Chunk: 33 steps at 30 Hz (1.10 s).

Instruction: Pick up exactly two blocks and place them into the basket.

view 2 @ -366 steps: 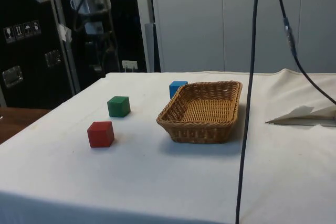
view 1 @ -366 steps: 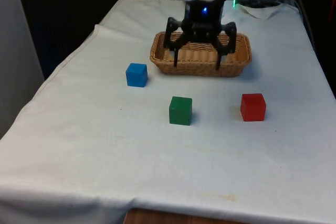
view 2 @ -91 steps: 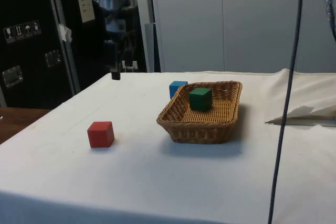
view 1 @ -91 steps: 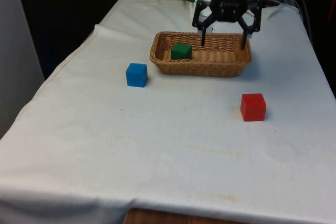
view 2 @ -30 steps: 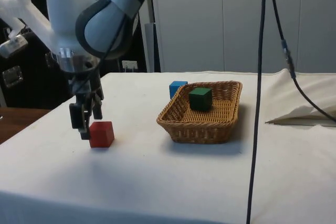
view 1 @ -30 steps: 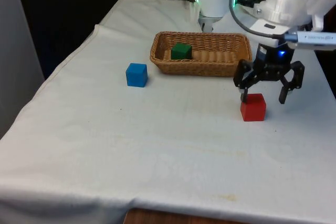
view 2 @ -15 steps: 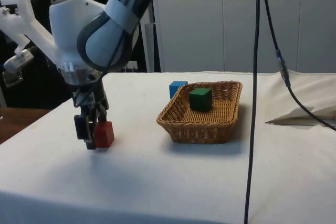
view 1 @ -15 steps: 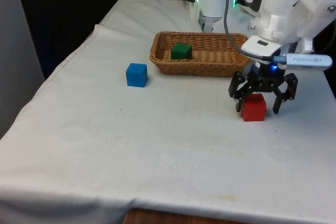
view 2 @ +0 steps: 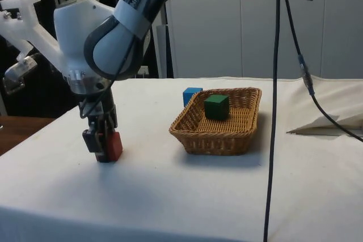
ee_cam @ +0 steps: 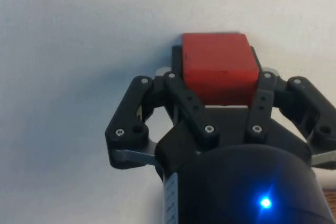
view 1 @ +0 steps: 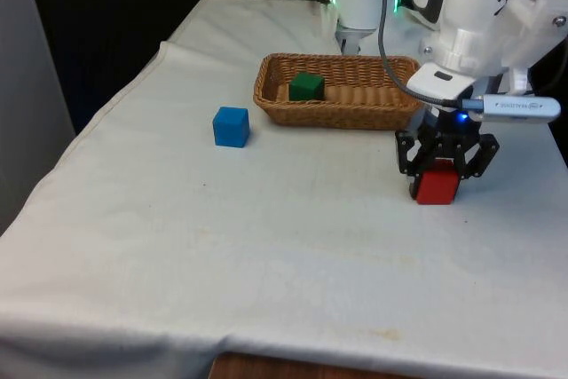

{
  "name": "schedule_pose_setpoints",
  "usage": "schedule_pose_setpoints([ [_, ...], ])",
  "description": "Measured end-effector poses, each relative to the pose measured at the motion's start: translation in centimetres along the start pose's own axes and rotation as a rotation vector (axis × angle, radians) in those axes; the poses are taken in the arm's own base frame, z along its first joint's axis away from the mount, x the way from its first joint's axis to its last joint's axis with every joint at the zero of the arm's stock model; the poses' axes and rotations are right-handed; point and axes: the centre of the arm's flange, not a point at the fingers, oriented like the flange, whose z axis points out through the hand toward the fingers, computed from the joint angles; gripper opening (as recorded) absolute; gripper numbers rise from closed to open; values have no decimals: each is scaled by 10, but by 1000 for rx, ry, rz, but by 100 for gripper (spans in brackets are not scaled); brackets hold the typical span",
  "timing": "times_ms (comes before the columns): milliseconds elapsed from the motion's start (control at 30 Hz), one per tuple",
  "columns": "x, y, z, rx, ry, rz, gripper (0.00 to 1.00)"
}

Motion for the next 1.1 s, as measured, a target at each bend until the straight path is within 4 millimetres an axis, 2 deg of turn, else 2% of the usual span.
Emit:
schedule_pose_setpoints([
  [333, 1, 1, -6, 1, 3, 12, 1],
  [600, -14, 4, -47, 14, 1, 37, 1],
  [933, -25, 8, -74, 23, 5, 49, 1],
  [1100, -41, 13, -93, 31, 10, 52, 1],
])
